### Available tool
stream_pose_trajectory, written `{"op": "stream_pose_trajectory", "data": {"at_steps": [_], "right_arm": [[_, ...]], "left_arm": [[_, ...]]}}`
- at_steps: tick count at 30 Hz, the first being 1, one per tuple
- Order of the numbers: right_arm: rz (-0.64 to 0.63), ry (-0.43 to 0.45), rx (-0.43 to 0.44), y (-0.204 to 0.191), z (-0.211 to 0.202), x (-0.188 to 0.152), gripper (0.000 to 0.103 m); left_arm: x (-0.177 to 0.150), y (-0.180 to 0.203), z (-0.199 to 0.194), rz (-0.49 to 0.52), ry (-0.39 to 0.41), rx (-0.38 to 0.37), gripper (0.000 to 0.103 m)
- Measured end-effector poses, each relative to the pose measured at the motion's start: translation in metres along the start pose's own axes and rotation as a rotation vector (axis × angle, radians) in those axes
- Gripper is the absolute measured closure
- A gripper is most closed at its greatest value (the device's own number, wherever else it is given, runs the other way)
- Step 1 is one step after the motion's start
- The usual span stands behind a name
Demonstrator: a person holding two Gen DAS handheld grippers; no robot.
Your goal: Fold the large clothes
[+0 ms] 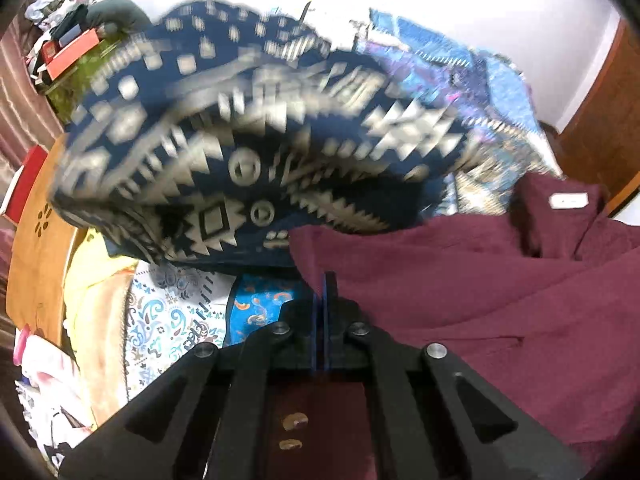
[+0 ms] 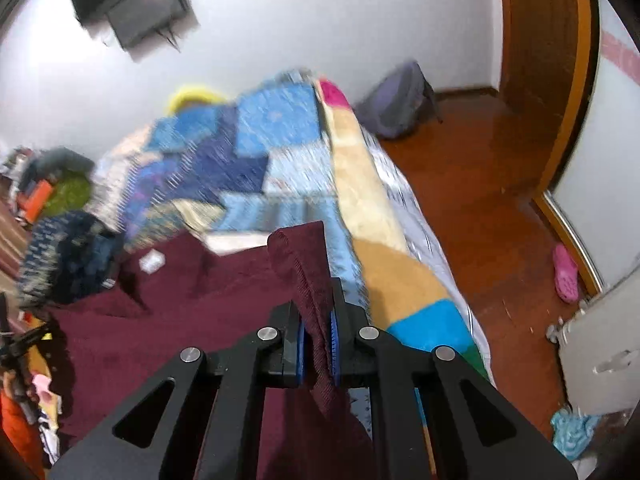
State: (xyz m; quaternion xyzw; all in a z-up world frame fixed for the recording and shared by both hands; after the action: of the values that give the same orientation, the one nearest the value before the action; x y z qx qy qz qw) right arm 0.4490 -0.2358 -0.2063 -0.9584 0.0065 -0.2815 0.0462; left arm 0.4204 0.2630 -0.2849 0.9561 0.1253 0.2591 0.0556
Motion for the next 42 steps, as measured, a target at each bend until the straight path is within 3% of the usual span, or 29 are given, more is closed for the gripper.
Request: {"op": "stream_pose_trajectory", "data": {"at_steps": [5, 8, 18, 22, 26, 29, 32, 34, 39, 42], "right_arm": [[0.001, -0.137, -0.025, 0.01, 0.056, -0.025, 0.092], [0.025, -0.145, -0.001, 0.018, 0.055, -0.027, 0.088], [-0.047, -0.058, -0.056, 0.016, -0.007, -0.026, 0.083], [-0.073, 0.003, -0.061, 0.016, -0.043, -0.034, 0.06], [-0.114, 0.07, -0.072, 0.014, -0.079, -0.047, 0.057], [-0.124, 0.079, -0.059, 0.014, -0.096, -0.057, 0.054], [-0.123, 0.106, -0.063, 0.018, -0.113, -0.072, 0.039], [-0.127, 0.123, -0.071, 0.019, -0.121, -0.083, 0.038], [-0.136, 0.111, -0.076, 0.021, -0.129, -0.111, 0.033], [-0.136, 0.089, -0.071, 0.02, -0.128, -0.129, 0.032]], "left_arm": [[-0.022, -0.014, 0.03, -0.05, -0.052, 0.008, 0.1], [-0.027, -0.019, 0.038, -0.078, -0.079, 0.002, 0.1], [-0.029, -0.016, -0.016, -0.083, -0.003, -0.007, 0.097], [-0.029, -0.015, -0.05, -0.07, 0.052, 0.019, 0.096], [-0.036, -0.017, -0.091, -0.061, 0.117, 0.017, 0.095], [-0.045, -0.018, -0.12, -0.061, 0.154, -0.006, 0.084], [-0.057, -0.018, -0.143, -0.042, 0.187, -0.007, 0.062], [-0.071, -0.016, -0.16, -0.022, 0.202, 0.002, 0.036], [-0.112, -0.011, -0.174, 0.007, 0.169, -0.035, 0.015], [-0.139, -0.012, -0.17, -0.002, 0.119, -0.057, 0.013]]}}
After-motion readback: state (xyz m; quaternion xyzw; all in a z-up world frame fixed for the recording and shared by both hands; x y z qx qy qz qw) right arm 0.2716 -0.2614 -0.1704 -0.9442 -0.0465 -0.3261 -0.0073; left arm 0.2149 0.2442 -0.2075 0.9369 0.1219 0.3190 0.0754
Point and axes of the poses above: each gripper's, at about its wrist camera, not at the fingertips, and z roughly the way its jaws point, y to its right, x to its top, the point moved 7 cm from there along z, roughly the way its jaws point, and after that the axes turned 11 degrees about -x, right-handed, at the moved point
